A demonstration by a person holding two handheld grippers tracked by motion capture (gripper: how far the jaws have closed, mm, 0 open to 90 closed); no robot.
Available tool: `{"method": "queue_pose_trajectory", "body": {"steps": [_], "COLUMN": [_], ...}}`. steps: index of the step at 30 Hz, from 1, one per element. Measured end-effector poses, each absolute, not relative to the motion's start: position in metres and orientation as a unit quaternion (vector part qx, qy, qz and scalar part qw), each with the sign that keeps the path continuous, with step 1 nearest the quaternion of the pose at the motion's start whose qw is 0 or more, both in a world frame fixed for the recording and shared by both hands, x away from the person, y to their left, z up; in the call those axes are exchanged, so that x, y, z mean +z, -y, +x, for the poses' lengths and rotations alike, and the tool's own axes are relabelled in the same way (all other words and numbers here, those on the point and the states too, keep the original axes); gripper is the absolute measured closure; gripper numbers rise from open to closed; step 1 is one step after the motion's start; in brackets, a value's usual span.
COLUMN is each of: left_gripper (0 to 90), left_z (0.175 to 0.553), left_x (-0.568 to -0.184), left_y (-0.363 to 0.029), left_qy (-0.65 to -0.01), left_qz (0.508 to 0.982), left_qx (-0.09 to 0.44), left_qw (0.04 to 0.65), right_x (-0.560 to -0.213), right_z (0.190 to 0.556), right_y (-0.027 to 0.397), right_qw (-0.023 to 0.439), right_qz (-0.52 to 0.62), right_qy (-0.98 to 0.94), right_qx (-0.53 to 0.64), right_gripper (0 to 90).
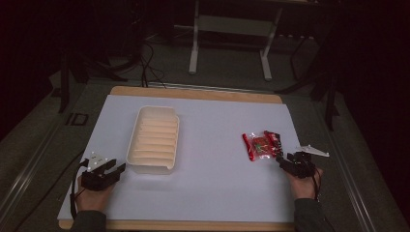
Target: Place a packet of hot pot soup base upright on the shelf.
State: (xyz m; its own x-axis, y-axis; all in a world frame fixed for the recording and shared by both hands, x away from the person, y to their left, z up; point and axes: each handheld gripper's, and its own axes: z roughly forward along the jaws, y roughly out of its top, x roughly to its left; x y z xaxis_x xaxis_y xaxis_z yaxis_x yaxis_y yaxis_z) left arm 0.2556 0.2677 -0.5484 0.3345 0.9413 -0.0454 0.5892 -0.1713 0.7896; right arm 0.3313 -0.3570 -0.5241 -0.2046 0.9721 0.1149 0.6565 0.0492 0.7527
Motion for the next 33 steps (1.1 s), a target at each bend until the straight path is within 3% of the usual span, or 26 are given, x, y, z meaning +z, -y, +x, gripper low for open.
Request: {"method": "queue_pose_trajectory", "body": {"steps": [14,33], "left_gripper": [55.9,55.9], "left_z": [0.256,0.256], "left_x": [-0.548,-0.549], "left_y": [-0.268,-0.267], "left_qy": [-0.528,-0.527], "left_qz": [0.727,0.729], "left_qx": [0.235,0.235], "left_qw": [0.371,0.368], "right_x": [-0.521,-0.532], "right_z": [0.356,0.375], "right_y": [0.357,0.353], "right_qw": [0.217,0.199], "right_qz": [0.615,0.632], "right_qy": [-0.664,-0.659], "right_qx": [0.365,0.355], "right_gripper": [40.7,43.0]}}
